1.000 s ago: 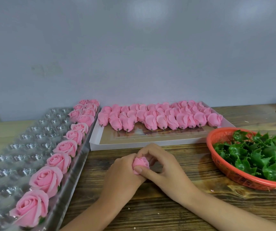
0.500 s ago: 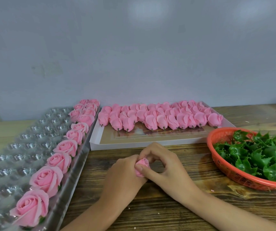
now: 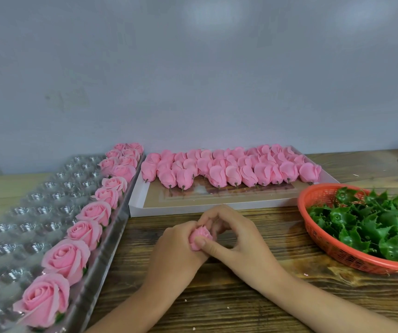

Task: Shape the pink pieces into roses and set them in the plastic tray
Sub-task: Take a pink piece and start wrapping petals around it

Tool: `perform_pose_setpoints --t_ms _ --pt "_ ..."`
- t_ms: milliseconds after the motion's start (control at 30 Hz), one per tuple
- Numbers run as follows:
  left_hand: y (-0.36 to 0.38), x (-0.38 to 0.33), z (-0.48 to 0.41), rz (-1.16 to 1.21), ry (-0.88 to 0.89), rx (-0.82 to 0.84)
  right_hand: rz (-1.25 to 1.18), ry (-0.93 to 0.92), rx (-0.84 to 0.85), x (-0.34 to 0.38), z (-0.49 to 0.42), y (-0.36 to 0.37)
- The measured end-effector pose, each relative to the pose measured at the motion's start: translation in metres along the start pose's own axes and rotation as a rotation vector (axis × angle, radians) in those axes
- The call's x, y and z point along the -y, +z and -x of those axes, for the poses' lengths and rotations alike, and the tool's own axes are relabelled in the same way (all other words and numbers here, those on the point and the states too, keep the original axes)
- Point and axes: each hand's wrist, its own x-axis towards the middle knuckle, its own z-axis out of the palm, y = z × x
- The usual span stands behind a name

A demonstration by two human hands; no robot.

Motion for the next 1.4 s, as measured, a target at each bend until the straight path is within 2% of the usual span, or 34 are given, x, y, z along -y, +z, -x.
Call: perform_pose_setpoints --t_ms 300,633,800,867,967,1133,1300,1400 --pt "0.0 -0.004 0.002 -0.094 0.038 0.02 0.013 -0.013 0.02 -0.002 0.001 0.0" --pt "-0.003 -0.005 0.001 0.111 0.019 0.085 0.049 -0.132 0.031 0.004 0.0 -0.004" --pt "-0.001 -0.006 0.004 -0.131 0.11 0.053 0.104 -0.091 0.022 0.005 0.002 0.0" --pt "-0.001 -0.007 0.006 -0.146 0.134 0.036 0.134 -0.109 0.027 0.004 0.002 0.001" --pt "0.0 -0.006 0.005 -0.084 0.133 0.029 0.182 -0.173 0.052 0.004 0.001 -0.001" --pt "0.0 -0.005 0.001 0.02 0.075 0.158 0.365 -0.365 0.14 0.005 0.001 -0.006" --pt "0.0 -0.005 0.002 -0.089 0.092 0.045 0.319 -0.215 0.127 0.008 0.0 -0.006" --pt "-0.001 -0.006 0.003 -0.105 0.108 0.034 0.316 -0.213 0.146 0.007 0.0 -0.005"
